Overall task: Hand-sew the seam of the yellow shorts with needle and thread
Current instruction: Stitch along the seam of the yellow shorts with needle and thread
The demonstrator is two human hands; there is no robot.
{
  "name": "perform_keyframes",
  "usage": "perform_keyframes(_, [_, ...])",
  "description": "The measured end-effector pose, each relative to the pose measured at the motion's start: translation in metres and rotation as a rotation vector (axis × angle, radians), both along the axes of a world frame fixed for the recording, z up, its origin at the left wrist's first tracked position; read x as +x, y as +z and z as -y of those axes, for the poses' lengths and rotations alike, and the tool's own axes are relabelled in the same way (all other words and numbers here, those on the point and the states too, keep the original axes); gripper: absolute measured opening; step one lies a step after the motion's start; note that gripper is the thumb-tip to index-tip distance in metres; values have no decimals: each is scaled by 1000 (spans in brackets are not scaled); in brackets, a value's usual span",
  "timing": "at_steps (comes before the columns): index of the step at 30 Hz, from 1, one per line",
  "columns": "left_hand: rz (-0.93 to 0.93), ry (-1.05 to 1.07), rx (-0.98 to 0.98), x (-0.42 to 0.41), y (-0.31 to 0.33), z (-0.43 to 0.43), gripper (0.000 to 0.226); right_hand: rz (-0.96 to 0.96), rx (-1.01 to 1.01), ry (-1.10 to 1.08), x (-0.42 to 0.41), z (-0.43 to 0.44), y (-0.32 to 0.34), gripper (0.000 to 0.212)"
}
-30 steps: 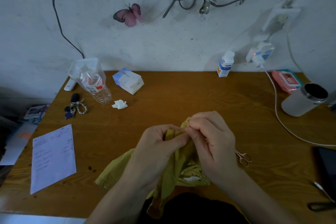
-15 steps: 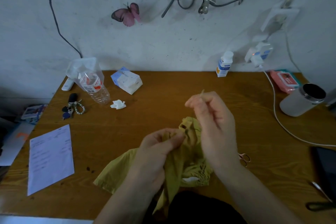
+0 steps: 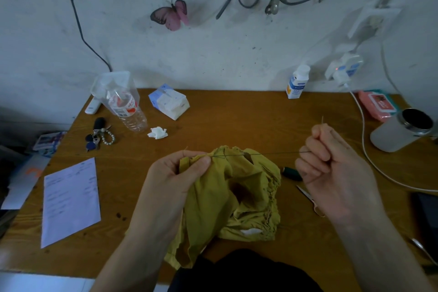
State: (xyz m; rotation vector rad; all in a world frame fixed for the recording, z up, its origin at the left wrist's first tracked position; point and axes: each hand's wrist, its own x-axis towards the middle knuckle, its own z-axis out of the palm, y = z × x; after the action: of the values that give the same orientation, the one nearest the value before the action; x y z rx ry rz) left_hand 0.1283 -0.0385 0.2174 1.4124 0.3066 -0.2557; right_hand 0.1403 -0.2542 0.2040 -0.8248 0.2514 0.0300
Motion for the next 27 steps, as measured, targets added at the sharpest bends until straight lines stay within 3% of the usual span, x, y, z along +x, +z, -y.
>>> perform_keyframes(27, [18,105,19,6,8,-15,14,-199,29,-252,-5,47,-28,24])
